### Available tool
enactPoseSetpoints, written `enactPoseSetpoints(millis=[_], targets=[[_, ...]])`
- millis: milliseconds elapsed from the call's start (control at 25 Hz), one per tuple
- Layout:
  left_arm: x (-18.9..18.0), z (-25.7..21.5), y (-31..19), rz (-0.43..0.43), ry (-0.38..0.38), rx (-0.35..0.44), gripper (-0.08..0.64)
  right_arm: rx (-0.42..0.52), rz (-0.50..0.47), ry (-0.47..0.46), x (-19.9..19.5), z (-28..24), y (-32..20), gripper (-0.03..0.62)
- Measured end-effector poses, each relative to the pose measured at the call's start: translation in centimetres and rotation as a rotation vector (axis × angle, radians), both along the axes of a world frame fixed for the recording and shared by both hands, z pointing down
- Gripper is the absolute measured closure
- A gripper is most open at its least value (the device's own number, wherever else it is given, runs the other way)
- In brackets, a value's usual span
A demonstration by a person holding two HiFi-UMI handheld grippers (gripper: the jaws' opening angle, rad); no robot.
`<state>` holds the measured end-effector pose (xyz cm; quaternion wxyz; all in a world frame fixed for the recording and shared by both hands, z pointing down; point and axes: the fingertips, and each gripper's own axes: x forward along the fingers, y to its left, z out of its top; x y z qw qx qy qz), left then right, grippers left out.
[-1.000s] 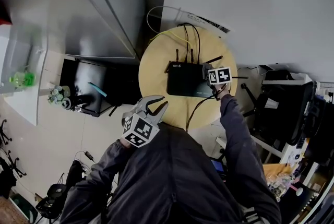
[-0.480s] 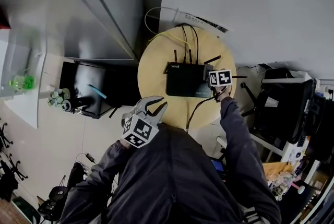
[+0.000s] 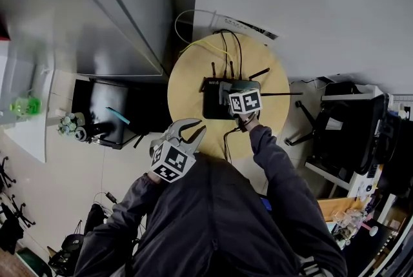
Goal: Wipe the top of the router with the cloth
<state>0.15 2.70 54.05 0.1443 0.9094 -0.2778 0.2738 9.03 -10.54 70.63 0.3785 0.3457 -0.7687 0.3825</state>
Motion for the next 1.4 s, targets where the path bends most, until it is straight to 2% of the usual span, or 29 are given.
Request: enactPoseSetpoints(millis=[320, 640, 840, 1400], targets=[[-0.3, 0.0, 0.3, -0.017, -0.006, -0.005, 0.492, -0.046, -0.067, -0.024, -4.9, 1.2, 1.8, 0.569], [0.0, 0.0, 0.5, -0.015, -0.006, -0.001, 0.492, -0.062, -0.095, 0.01, -5.7, 2.2, 2.3, 0.569], [0.4, -0.1, 0.7, -0.008, -0.007, 0.0, 0.492, -0.059, -0.092, 0.032, -3.6, 2.1, 2.2, 0.569], [1.2, 0.1, 1.0, 0.021, -0.005, 0.002, 0.492, -0.062, 0.053, 0.065, 6.9, 2.5, 1.4, 0.569]])
